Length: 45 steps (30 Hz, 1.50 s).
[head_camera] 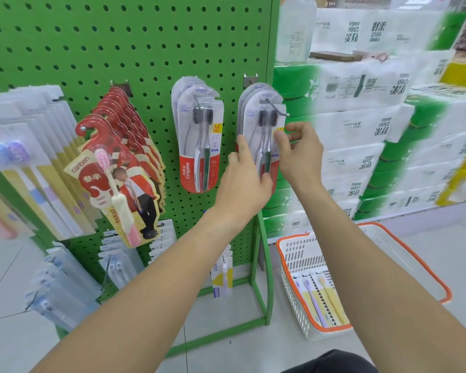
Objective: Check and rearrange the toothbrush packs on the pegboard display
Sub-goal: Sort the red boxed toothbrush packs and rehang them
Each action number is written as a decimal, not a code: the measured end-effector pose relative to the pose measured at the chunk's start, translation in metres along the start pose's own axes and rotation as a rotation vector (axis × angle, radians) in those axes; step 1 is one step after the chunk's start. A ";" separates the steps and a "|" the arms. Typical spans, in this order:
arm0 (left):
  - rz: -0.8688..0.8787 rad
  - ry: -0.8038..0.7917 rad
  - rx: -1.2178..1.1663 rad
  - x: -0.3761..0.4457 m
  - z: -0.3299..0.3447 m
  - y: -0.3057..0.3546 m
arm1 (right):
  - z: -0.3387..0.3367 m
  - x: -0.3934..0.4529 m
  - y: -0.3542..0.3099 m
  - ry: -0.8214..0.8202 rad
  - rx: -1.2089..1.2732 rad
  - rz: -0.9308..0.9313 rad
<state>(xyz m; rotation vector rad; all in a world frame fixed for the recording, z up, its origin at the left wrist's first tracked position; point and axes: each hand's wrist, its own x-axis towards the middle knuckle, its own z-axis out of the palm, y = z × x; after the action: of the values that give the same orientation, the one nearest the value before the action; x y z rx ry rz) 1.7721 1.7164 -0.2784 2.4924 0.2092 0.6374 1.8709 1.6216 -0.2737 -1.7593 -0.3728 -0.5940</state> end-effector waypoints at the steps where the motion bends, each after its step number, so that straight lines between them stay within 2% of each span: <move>1: 0.000 -0.008 0.016 0.003 0.001 0.000 | 0.004 0.006 0.000 -0.017 -0.016 0.000; 8: -0.019 -0.052 0.031 0.024 0.009 -0.007 | 0.021 0.031 -0.002 -0.075 -0.082 0.020; 15: -0.018 -0.017 0.045 0.021 0.009 -0.019 | 0.012 0.026 0.003 -0.070 -0.094 0.019; 19: 0.045 0.020 0.017 -0.010 0.007 -0.031 | 0.001 -0.015 0.010 0.027 -0.036 0.038; 23: 0.042 -0.095 0.015 -0.059 -0.001 -0.057 | 0.000 -0.094 0.022 0.012 0.082 0.056; 27: -0.073 -0.240 -0.078 -0.117 -0.005 -0.101 | 0.017 -0.169 0.027 -0.191 0.104 0.031; 32: -0.316 -0.376 -0.100 -0.171 -0.024 -0.183 | 0.066 -0.236 0.022 -0.701 -0.015 -0.264; 34: -0.428 -0.438 -0.091 -0.187 -0.037 -0.216 | 0.091 -0.258 0.017 -0.876 -0.013 -0.330; 38: -0.631 -0.498 0.189 -0.203 -0.063 -0.282 | 0.149 -0.296 0.007 -1.220 -0.031 -0.314; 40: -0.765 -0.530 0.258 -0.209 -0.081 -0.311 | 0.178 -0.314 0.006 -1.366 -0.097 -0.299; 43: -0.927 -0.455 0.239 -0.226 -0.104 -0.352 | 0.215 -0.341 0.008 -1.516 -0.236 -0.338; 45: -1.026 -0.281 0.122 -0.238 -0.111 -0.374 | 0.238 -0.357 0.012 -1.522 -0.301 -0.293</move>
<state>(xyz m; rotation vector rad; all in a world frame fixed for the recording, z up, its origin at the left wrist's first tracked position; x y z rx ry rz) 1.5049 2.0159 -0.4973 2.1337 1.3130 -0.1579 1.6317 1.8675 -0.5318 -2.1728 -1.6430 0.6777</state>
